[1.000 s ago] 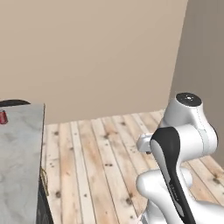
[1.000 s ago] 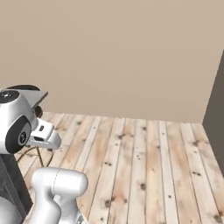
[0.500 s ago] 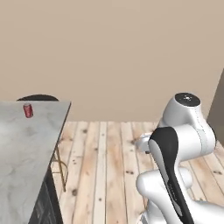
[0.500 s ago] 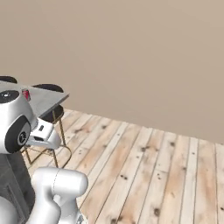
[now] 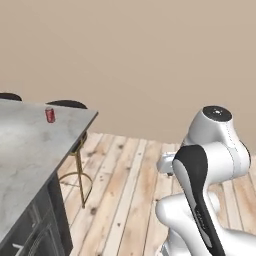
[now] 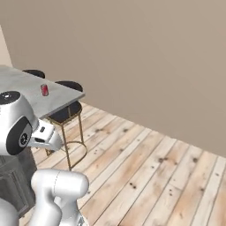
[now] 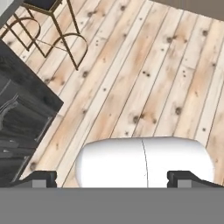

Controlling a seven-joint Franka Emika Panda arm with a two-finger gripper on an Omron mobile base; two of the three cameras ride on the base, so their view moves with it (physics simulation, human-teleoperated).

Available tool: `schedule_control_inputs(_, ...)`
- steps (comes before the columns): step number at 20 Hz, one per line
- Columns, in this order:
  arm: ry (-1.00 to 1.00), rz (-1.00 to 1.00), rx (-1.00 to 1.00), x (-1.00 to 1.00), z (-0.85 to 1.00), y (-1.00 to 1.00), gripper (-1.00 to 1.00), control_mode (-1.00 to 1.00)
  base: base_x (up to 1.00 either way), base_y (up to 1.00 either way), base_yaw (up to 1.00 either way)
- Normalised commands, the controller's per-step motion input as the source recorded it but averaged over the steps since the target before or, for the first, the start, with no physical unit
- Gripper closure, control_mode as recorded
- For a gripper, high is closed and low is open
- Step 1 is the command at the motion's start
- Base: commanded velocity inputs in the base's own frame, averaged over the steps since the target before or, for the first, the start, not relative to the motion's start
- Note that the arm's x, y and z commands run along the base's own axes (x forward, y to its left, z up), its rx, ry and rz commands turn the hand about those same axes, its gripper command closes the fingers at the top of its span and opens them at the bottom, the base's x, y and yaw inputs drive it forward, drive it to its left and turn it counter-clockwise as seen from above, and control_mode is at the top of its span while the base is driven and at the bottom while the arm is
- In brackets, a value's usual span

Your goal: Four empty soda cans are scattered around the kitchen. Gather all the cans and cluster them next to the stove for recycling.

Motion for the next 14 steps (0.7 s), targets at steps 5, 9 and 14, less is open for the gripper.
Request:
schedule_control_inputs(5,0.00,0.00,0.00,0.00,0.00,0.00,-1.00,1.00,0.41,-0.32,0.39)
schedule_control_inputs(9,0.00,0.00,0.00,0.00,0.00,0.00,-1.00,1.00,0.39,-0.43,0.43)
schedule_control_inputs(14,0.00,0.00,0.00,0.00,0.00,0.00,-1.00,1.00,0.27,-0.55,0.51)
